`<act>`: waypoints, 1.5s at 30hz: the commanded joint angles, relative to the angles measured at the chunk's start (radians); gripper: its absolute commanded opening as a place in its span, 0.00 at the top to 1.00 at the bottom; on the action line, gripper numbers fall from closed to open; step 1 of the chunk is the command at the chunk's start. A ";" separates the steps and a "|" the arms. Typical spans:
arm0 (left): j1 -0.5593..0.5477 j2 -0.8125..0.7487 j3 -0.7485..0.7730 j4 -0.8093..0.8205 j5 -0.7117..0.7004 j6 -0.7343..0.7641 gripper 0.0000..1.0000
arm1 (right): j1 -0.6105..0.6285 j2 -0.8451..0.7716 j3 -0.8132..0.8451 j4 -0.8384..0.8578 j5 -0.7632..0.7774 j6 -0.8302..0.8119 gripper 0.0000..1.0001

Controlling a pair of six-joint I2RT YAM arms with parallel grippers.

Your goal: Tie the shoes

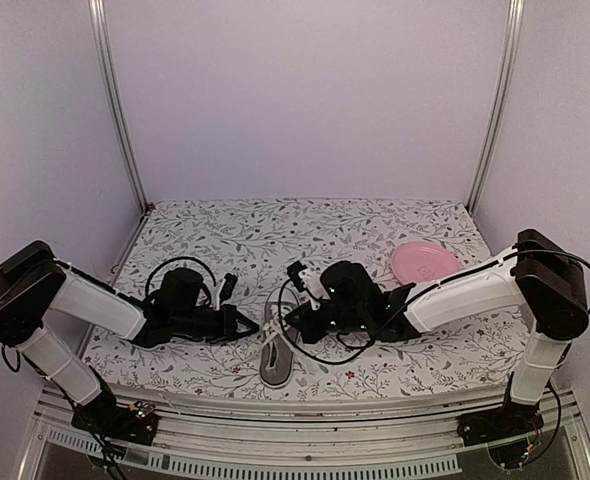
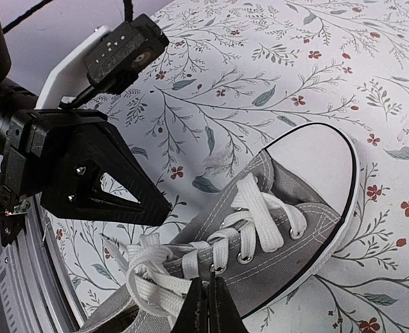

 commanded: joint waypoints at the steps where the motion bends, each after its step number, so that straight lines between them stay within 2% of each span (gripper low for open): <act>1: 0.025 -0.002 -0.023 -0.004 -0.052 -0.016 1.00 | -0.026 -0.026 -0.039 0.067 -0.050 0.098 0.98; 5: 0.030 -0.021 -0.053 0.104 -0.002 -0.022 1.00 | -0.042 -0.031 -0.067 0.107 -0.093 0.119 0.98; 8: 0.013 -0.049 -0.059 0.185 0.040 -0.009 0.83 | -0.044 -0.025 -0.064 0.117 -0.108 0.122 0.98; 11: -0.018 -0.083 -0.034 0.145 0.022 0.038 0.71 | -0.044 -0.018 -0.062 0.123 -0.118 0.125 0.98; 18: -0.030 -0.115 -0.044 0.156 0.016 0.040 0.58 | -0.044 -0.013 -0.060 0.136 -0.130 0.132 0.98; 22: -0.040 -0.098 -0.045 0.180 0.044 0.038 0.58 | -0.044 -0.013 -0.061 0.135 -0.130 0.132 0.98; 27: -0.046 -0.060 -0.037 0.193 0.070 0.031 0.71 | -0.044 -0.012 -0.060 0.137 -0.133 0.132 0.98; 30: -0.049 -0.029 -0.026 0.196 0.081 0.026 0.74 | -0.044 -0.011 -0.059 0.137 -0.133 0.134 0.98; 45: -0.060 0.016 -0.024 0.263 0.106 0.000 0.64 | -0.044 -0.006 -0.061 0.139 -0.138 0.136 0.98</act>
